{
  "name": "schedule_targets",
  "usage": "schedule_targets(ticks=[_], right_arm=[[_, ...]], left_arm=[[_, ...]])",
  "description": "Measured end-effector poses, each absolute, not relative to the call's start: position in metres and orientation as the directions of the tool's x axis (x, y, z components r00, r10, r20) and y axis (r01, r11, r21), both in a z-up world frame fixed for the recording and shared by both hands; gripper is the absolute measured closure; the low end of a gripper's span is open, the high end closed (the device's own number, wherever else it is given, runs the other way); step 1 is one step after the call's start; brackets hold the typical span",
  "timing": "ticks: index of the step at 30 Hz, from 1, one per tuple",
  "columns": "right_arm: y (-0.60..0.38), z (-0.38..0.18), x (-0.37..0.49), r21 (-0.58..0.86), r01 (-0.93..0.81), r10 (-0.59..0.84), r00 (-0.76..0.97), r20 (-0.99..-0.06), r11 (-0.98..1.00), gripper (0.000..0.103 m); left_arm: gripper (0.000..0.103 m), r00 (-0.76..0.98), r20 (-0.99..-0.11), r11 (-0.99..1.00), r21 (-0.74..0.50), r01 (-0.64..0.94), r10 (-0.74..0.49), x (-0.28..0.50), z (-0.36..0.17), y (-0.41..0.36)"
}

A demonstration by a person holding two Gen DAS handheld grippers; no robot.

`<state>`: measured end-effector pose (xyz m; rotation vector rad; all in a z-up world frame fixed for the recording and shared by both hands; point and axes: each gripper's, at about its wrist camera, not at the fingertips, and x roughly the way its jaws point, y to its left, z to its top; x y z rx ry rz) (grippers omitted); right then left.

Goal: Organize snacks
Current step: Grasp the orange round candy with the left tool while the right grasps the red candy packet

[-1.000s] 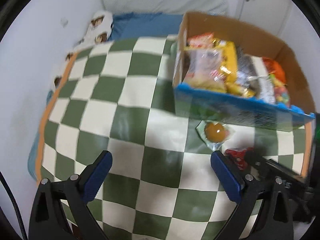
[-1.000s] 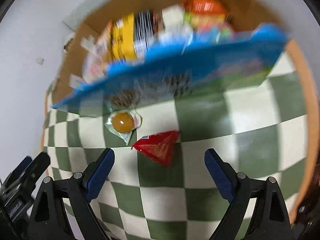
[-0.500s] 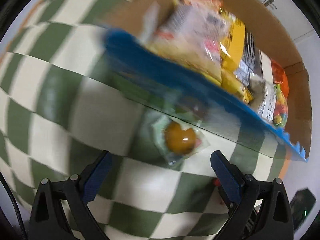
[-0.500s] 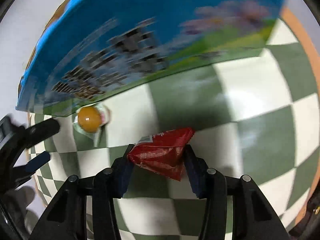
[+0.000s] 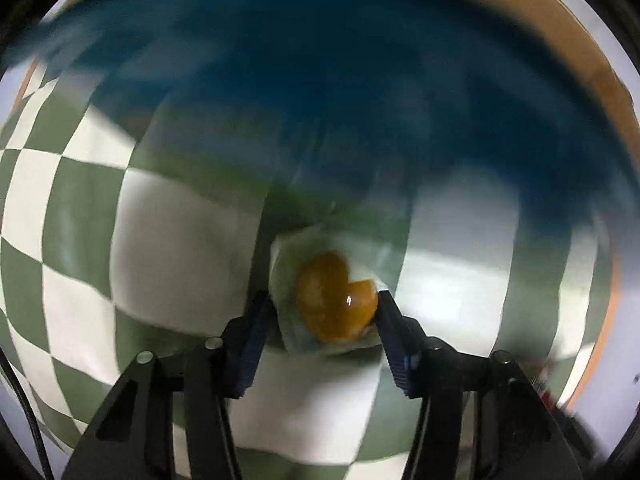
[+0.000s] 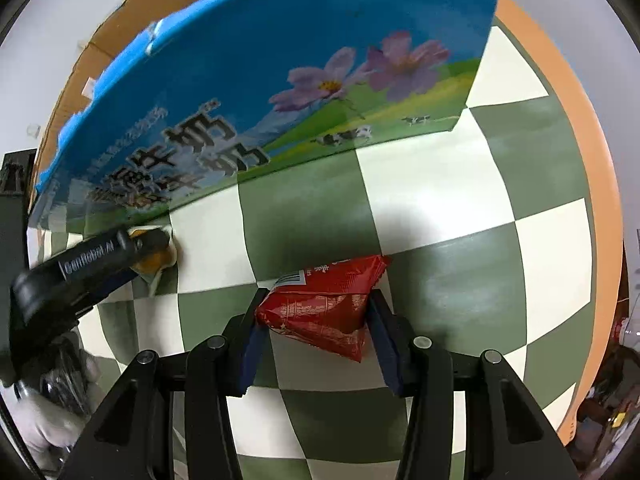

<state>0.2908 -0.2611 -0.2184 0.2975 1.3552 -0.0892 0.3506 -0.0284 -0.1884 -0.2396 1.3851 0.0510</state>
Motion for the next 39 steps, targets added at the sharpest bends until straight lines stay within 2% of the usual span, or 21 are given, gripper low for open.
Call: schedule_targets(ticks=[5,11,14,16,18,23,26,29,32,35,39], right_arm=[[-0.237,-0.225,0.278,0.151,0.18,0.119,0.173,-0.978,0.972,0.052],[-0.223,-0.234,0.24,0.143,0.109,0.13,0.111,-0.985,0.984,0.052],[-0.218,-0.242,0.227,0.138,0.082,0.131,0.086,-0.988,0.987,0.052],[-0.213,-0.249,0.224,0.125,0.07,0.119,0.079,-0.99,0.99,0.05],[-0.215,-0.256,0.239,0.145,0.094,0.139,0.068,-0.988,0.985,0.043],[-0.22,-0.26,0.241,0.184,0.139,0.177,0.064,-0.982,0.973,0.038],[-0.219,-0.261,0.243,0.191,0.158,0.183,0.063,-0.981,0.969,0.038],[-0.222,-0.264,0.248,0.196,0.175,0.187,0.068,-0.98,0.965,0.038],[-0.225,-0.26,0.241,0.176,0.178,0.165,0.077,-0.983,0.968,0.045],[-0.219,-0.262,0.24,0.164,0.176,0.15,0.089,-0.985,0.971,0.052],[-0.22,-0.258,0.234,0.174,0.192,0.157,0.101,-0.983,0.966,0.055]], left_arm=[[0.053,0.153,-0.984,0.991,-0.105,-0.087,-0.09,0.307,-0.193,-0.024],[0.053,0.071,-0.989,0.99,-0.134,-0.053,-0.13,0.252,-0.201,-0.013],[0.052,0.054,-0.981,0.978,-0.191,-0.087,-0.187,0.241,-0.205,-0.003],[0.045,0.045,-0.97,0.961,-0.244,-0.13,-0.24,0.241,-0.209,0.009],[0.038,0.042,-0.951,0.93,-0.307,-0.202,-0.305,0.243,-0.212,0.021],[0.035,0.034,-0.92,0.851,-0.375,-0.369,-0.39,0.252,-0.227,0.051],[0.035,0.023,-0.94,0.879,-0.326,-0.347,-0.339,0.261,-0.231,0.052],[0.036,0.022,-0.974,0.941,-0.224,-0.255,-0.226,0.272,-0.229,0.031],[0.05,0.049,-0.991,0.98,-0.127,-0.156,-0.121,0.273,-0.226,0.014],[0.052,0.058,-0.993,0.987,-0.105,-0.123,-0.098,0.272,-0.224,0.009],[0.053,0.075,-0.994,0.992,-0.08,-0.092,-0.073,0.269,-0.216,-0.003]])
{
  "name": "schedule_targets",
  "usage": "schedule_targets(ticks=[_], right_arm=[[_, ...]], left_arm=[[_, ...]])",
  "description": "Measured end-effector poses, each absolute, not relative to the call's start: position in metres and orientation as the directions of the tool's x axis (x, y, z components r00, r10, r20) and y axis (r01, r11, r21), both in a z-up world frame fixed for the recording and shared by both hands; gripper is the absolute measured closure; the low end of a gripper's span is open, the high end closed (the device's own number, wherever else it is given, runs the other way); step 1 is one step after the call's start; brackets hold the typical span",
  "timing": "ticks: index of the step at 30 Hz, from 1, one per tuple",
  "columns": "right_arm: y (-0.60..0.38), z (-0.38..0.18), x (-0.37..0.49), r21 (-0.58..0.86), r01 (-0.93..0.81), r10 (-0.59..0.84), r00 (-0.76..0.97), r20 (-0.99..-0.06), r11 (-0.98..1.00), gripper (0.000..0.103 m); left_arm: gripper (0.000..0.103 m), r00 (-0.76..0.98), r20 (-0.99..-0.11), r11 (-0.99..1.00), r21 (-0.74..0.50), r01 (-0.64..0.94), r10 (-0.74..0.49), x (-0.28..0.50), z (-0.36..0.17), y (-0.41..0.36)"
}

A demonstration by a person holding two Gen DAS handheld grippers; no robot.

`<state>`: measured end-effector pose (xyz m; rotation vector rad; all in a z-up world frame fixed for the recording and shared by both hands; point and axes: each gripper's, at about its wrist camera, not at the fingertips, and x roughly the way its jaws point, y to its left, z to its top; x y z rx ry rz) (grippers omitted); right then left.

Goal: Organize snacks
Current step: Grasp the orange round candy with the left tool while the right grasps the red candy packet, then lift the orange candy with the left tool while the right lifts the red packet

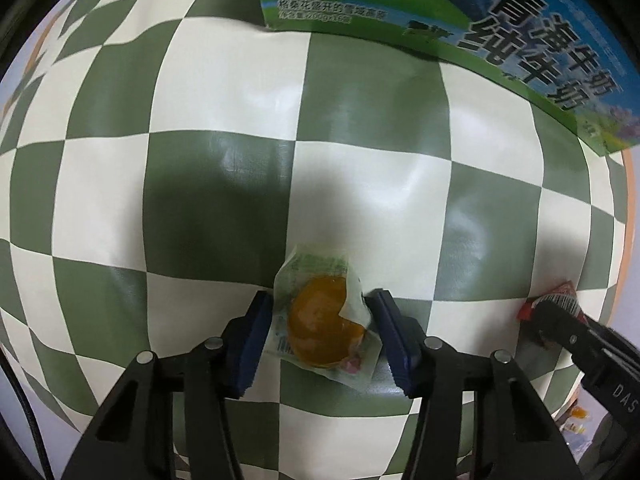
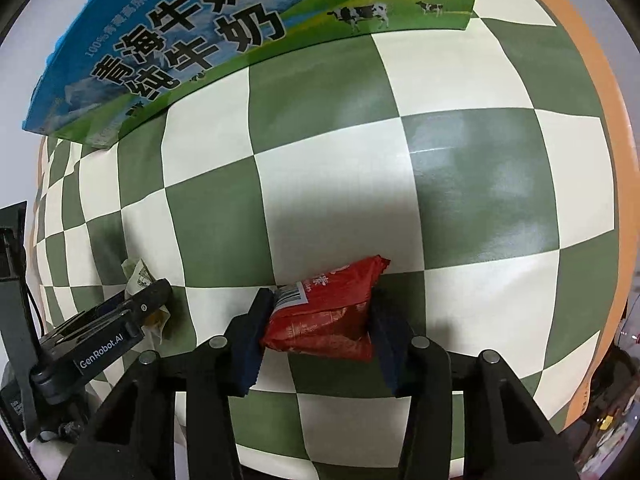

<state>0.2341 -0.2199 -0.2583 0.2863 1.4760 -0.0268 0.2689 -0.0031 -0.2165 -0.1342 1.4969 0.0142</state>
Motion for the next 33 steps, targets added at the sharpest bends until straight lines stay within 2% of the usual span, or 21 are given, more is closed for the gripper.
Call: schedule_targets(ticks=[10,13,15,16,19,20,24,33], right_arm=[[-0.223,-0.245,0.233,0.169,0.166,0.149,0.127,-0.981,0.972,0.055],[-0.223,-0.245,0.234,0.157,0.158,0.139,0.117,-0.983,0.975,0.055],[-0.227,-0.247,0.234,0.158,0.162,0.142,0.106,-0.984,0.974,0.055],[-0.228,-0.248,0.236,0.163,0.168,0.147,0.1,-0.984,0.972,0.054],[-0.234,-0.252,0.239,0.179,0.192,0.166,0.083,-0.983,0.965,0.054],[-0.235,-0.253,0.241,0.182,0.199,0.17,0.079,-0.982,0.963,0.054],[-0.238,-0.256,0.245,0.176,0.207,0.165,0.068,-0.984,0.962,0.053],[-0.219,-0.25,0.243,0.156,0.167,0.14,0.103,-0.985,0.974,0.056]], left_arm=[[0.059,0.092,-0.995,0.999,-0.037,0.003,-0.037,0.254,-0.188,-0.077],[0.053,0.053,-0.996,0.998,-0.068,0.006,-0.068,0.257,-0.193,-0.083],[0.031,0.004,-0.991,0.991,-0.131,-0.022,-0.131,0.261,-0.202,-0.079],[0.028,-0.012,-0.986,0.985,-0.167,-0.034,-0.168,0.262,-0.207,-0.077],[0.027,-0.023,-0.981,0.98,-0.193,-0.039,-0.194,0.266,-0.213,-0.079],[0.029,-0.018,-0.979,0.978,-0.201,-0.055,-0.202,0.267,-0.212,-0.079],[0.055,0.003,-0.985,0.982,-0.175,-0.075,-0.175,0.263,-0.206,-0.077],[0.061,0.052,-0.977,0.973,-0.212,-0.085,-0.208,0.257,-0.172,-0.092]])
